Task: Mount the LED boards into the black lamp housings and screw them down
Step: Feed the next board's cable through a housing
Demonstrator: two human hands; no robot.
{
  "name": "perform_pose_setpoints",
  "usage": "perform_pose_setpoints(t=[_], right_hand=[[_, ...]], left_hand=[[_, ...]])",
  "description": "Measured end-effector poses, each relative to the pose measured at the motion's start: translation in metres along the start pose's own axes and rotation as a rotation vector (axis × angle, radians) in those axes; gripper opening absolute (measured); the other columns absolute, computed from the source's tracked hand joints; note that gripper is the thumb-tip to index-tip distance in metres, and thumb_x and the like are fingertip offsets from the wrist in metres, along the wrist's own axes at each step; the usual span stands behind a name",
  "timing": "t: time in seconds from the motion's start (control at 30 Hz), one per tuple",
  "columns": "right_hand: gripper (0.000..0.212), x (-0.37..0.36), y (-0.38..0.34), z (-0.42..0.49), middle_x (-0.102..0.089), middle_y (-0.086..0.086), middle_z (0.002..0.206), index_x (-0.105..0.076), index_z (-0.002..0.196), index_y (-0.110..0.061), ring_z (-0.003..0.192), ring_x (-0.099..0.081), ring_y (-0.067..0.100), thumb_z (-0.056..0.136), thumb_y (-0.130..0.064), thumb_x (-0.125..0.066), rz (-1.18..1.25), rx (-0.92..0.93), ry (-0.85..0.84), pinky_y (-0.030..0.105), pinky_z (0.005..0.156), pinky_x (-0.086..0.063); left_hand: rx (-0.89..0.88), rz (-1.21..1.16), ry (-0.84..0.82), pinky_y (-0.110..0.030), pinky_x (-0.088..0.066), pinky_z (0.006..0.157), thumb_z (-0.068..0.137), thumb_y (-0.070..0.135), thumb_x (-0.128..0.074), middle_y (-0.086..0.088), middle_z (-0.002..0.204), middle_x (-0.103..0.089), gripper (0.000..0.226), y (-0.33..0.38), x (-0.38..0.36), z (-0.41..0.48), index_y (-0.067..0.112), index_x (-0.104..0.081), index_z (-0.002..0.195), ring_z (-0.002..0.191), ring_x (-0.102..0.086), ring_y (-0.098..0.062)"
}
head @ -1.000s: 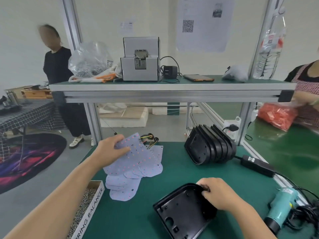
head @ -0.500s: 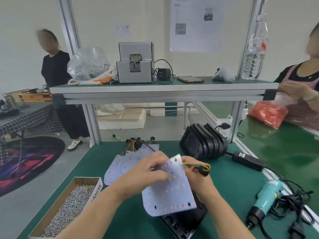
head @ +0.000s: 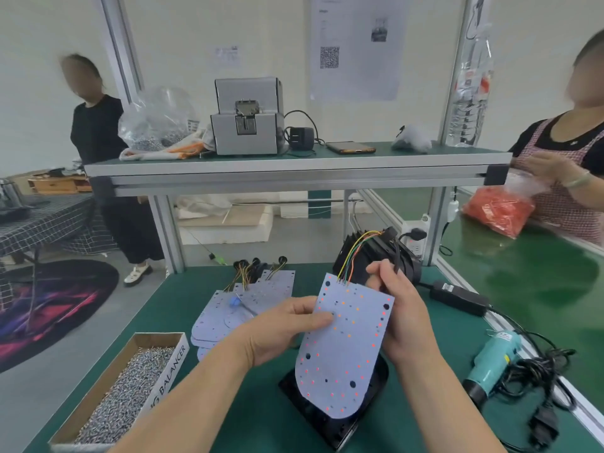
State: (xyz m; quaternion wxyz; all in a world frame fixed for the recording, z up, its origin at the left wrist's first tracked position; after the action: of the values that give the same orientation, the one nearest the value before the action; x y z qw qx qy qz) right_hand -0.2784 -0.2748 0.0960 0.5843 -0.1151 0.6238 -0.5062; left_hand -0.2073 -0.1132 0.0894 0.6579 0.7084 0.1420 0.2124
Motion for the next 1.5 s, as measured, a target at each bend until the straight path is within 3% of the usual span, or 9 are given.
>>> perform_pose_setpoints(t=[0.17, 0.33, 0.43, 0.53, 0.7, 0.8, 1.07, 1.27, 1.5], right_hand=[[0.042, 0.005, 0.016, 0.001, -0.070, 0.017, 0.112, -0.070, 0.116, -0.005, 0.096, -0.065, 0.029, 0.091, -0.038, -0.061, 0.088, -0.161, -0.174, 0.045, 0.090, -0.049], [0.043, 0.021, 0.087, -0.023, -0.067, -0.005, 0.076, -0.058, 0.121, -0.022, 0.070, -0.053, 0.012, 0.082, -0.007, -0.068, -0.802, -0.328, -0.295, 0.028, 0.068, -0.043], [0.028, 0.010, 0.108, -0.023, -0.065, 0.003, 0.098, -0.062, 0.112, -0.024, 0.082, -0.058, 0.008, 0.092, -0.004, -0.062, -0.719, -0.229, -0.284, 0.020, 0.080, -0.048], [0.025, 0.007, 0.093, -0.009, -0.070, 0.009, 0.096, -0.068, 0.097, -0.015, 0.080, -0.065, 0.010, 0.103, 0.000, -0.049, -0.619, -0.054, -0.067, 0.020, 0.077, -0.051], [0.022, 0.027, 0.030, 0.002, -0.072, 0.011, 0.086, -0.062, 0.098, -0.003, 0.066, -0.065, 0.013, 0.107, -0.004, -0.041, -0.359, 0.179, 0.179, 0.020, 0.062, -0.053], [0.022, 0.047, -0.004, 0.005, -0.072, 0.002, 0.078, -0.062, 0.098, -0.011, 0.060, -0.062, 0.010, 0.107, -0.008, -0.041, -0.421, 0.232, 0.249, 0.018, 0.055, -0.049], [0.026, 0.054, 0.006, -0.007, -0.071, -0.002, 0.077, -0.064, 0.097, -0.021, 0.058, -0.059, 0.010, 0.106, -0.010, -0.043, -0.763, 0.220, 0.139, 0.020, 0.052, -0.047], [0.028, 0.040, 0.016, -0.016, -0.070, -0.001, 0.082, -0.063, 0.098, -0.024, 0.063, -0.061, 0.011, 0.107, -0.010, -0.041, -0.805, 0.287, 0.085, 0.021, 0.060, -0.051], [0.028, 0.025, 0.007, -0.027, -0.067, -0.005, 0.085, -0.062, 0.102, -0.031, 0.066, -0.059, 0.012, 0.107, -0.013, -0.041, -0.912, 0.348, -0.094, 0.023, 0.064, -0.051]], left_hand=[[-0.077, -0.365, 0.163, -0.038, -0.059, 0.082, 0.090, 0.023, -0.067, -0.014, 0.120, -0.070, 0.030, 0.008, -0.007, 0.013, 0.012, -0.067, 0.118, 0.100, -0.071, -0.026], [-0.251, -0.751, 0.368, -0.040, -0.061, 0.077, 0.087, 0.027, -0.060, -0.010, 0.115, -0.072, 0.045, 0.042, -0.002, 0.022, 0.010, -0.063, 0.128, 0.097, -0.071, -0.027], [-0.272, -0.898, 0.322, -0.035, -0.060, 0.066, 0.089, 0.028, -0.059, -0.007, 0.102, -0.076, 0.031, 0.052, -0.009, 0.026, 0.012, -0.077, 0.107, 0.084, -0.075, -0.025], [-0.315, -0.955, 0.315, -0.030, -0.057, 0.064, 0.098, 0.024, -0.051, -0.005, 0.089, -0.076, 0.034, 0.053, -0.008, 0.026, 0.012, -0.081, 0.086, 0.073, -0.073, -0.023], [-0.247, -0.906, 0.394, -0.036, -0.061, 0.068, 0.092, 0.027, -0.055, -0.007, 0.100, -0.077, 0.030, 0.041, 0.020, 0.000, 0.010, -0.079, 0.100, 0.088, -0.075, -0.024], [-0.054, -0.831, 0.468, -0.051, -0.053, 0.097, 0.096, 0.027, -0.052, -0.013, 0.125, -0.069, 0.042, 0.004, 0.029, -0.015, 0.005, -0.062, 0.130, 0.115, -0.065, -0.033], [0.279, -0.886, 0.622, -0.044, -0.052, 0.076, 0.102, 0.025, -0.049, -0.010, 0.105, -0.076, 0.028, -0.093, 0.016, -0.052, 0.010, -0.066, 0.118, 0.082, -0.076, -0.027], [0.417, -0.911, 0.562, -0.064, -0.050, 0.073, 0.100, 0.039, -0.049, -0.014, 0.096, -0.077, 0.030, -0.092, 0.012, -0.054, 0.016, -0.064, 0.112, 0.078, -0.074, -0.041], [0.448, -0.966, 0.527, -0.059, -0.057, 0.064, 0.100, 0.031, -0.053, -0.017, 0.101, -0.076, 0.027, -0.092, 0.004, -0.046, 0.011, -0.066, 0.113, 0.080, -0.074, -0.042]])
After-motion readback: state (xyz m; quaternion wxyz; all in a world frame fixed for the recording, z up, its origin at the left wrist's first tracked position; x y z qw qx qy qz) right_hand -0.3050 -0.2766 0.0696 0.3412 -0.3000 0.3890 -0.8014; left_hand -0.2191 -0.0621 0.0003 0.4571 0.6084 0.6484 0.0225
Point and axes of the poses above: each hand's wrist, its own z-axis towards the middle knuckle, its own x-axis out of the back of the hand, y = z × x, the point moved 4 cm from there along z, towards the middle knuckle
